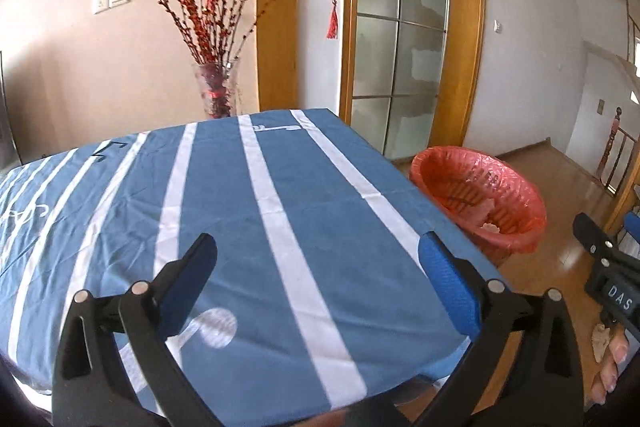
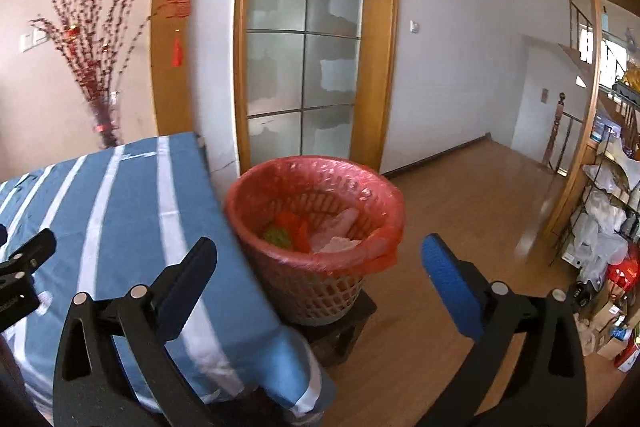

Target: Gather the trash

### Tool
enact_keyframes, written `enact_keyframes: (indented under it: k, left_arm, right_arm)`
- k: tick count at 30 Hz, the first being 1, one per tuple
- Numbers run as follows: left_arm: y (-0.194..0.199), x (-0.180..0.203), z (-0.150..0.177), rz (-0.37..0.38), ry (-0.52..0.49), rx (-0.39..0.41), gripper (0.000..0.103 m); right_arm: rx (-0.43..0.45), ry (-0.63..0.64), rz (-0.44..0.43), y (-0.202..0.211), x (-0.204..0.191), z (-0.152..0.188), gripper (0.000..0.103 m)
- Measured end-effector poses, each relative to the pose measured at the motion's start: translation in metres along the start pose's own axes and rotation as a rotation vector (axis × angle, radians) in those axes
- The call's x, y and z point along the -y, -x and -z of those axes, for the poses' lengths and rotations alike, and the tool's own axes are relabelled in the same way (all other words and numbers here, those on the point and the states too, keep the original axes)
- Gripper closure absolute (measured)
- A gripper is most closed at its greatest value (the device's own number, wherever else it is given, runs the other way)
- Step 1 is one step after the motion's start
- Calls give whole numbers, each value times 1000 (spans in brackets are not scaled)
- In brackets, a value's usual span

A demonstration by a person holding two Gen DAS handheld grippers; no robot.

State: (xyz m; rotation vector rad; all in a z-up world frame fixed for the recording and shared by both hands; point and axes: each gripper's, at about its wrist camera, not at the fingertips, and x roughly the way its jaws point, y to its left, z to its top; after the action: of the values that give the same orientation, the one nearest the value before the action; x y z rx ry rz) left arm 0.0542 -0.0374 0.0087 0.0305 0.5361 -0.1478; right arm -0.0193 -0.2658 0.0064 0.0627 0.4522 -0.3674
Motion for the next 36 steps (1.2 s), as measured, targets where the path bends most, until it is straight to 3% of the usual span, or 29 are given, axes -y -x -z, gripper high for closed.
enact_keyframes:
  k: [17,36]
  left_arm:
    - [58,-13,28,-59,21,101,4]
    - [69,-13,37,-64,29,103,4]
  right_arm:
    - [2,0,-24,37,-14,16,2]
    - [-8,-4,-20,46,-13,27,2]
